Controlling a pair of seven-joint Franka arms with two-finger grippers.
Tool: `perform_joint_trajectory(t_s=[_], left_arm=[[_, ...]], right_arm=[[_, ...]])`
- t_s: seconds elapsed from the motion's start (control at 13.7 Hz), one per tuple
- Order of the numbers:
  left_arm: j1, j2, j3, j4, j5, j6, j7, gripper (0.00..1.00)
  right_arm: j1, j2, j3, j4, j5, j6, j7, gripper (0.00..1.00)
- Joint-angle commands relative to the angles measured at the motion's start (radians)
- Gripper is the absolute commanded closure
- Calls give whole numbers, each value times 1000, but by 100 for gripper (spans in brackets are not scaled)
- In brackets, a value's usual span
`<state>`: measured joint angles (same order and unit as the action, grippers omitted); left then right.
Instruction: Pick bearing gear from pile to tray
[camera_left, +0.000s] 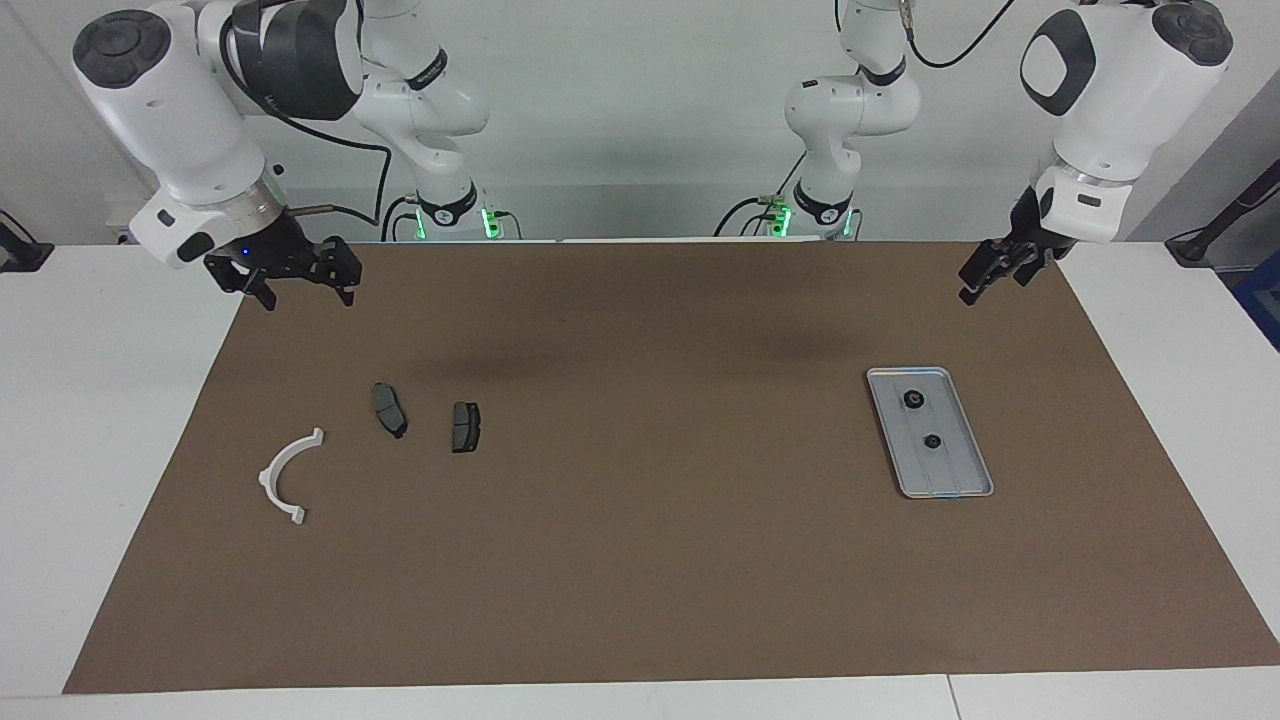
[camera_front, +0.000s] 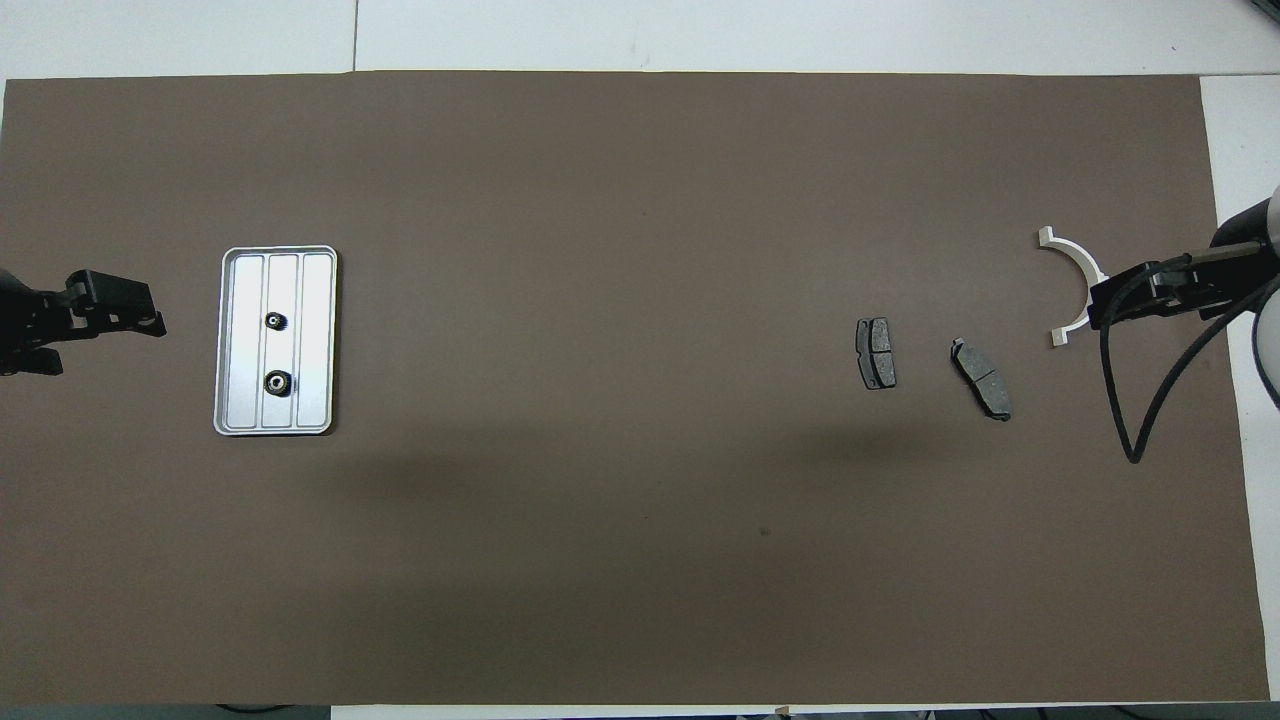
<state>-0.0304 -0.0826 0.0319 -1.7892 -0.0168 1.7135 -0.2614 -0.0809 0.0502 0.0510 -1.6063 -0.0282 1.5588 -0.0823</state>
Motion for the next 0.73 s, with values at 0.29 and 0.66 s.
perform_joint_trajectory(t_s=[0.29, 0.66], left_arm=[[20, 75, 3, 87, 14, 5, 110, 0], [17, 86, -12, 100, 14, -20, 108, 0]], right_arm=[[-14, -29, 4, -40, 11, 30, -10, 0], [-14, -29, 6, -40, 11, 30, -13, 0]])
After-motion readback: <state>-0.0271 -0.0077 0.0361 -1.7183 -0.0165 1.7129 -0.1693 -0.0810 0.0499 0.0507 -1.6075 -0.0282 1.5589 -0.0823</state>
